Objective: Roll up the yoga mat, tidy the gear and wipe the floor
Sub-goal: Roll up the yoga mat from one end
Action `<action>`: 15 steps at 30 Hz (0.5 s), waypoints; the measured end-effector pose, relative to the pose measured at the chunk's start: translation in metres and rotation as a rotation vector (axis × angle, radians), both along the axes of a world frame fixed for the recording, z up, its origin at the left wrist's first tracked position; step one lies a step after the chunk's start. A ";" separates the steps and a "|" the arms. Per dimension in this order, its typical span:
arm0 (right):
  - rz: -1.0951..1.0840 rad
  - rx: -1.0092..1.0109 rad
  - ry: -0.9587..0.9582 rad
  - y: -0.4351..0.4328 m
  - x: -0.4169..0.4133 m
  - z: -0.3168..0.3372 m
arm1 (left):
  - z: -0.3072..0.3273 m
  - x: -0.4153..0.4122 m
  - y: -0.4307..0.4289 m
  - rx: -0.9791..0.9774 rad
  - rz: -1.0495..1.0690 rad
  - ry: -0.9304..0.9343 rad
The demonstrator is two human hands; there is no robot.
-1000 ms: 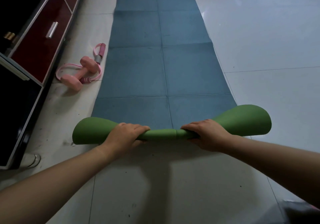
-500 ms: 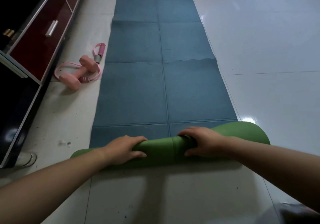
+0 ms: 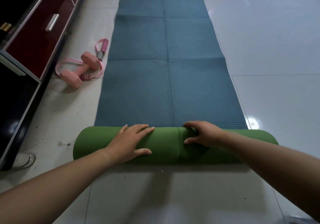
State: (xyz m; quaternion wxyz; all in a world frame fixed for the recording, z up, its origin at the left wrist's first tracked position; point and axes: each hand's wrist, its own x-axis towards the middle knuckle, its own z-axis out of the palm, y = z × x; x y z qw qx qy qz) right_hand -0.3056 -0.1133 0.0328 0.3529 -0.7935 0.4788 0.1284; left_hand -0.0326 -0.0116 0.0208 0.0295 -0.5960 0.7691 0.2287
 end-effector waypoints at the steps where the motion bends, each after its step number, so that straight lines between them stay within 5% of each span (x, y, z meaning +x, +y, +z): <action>1: 0.001 -0.019 0.005 -0.001 0.001 0.000 | 0.000 0.000 -0.005 -0.009 -0.003 -0.009; 7: 0.065 -0.345 -0.053 0.003 -0.003 0.005 | -0.004 0.004 -0.033 -0.039 0.001 -0.050; 15: 0.143 -0.339 0.031 -0.007 0.008 0.000 | -0.003 0.009 -0.047 -0.150 0.110 0.072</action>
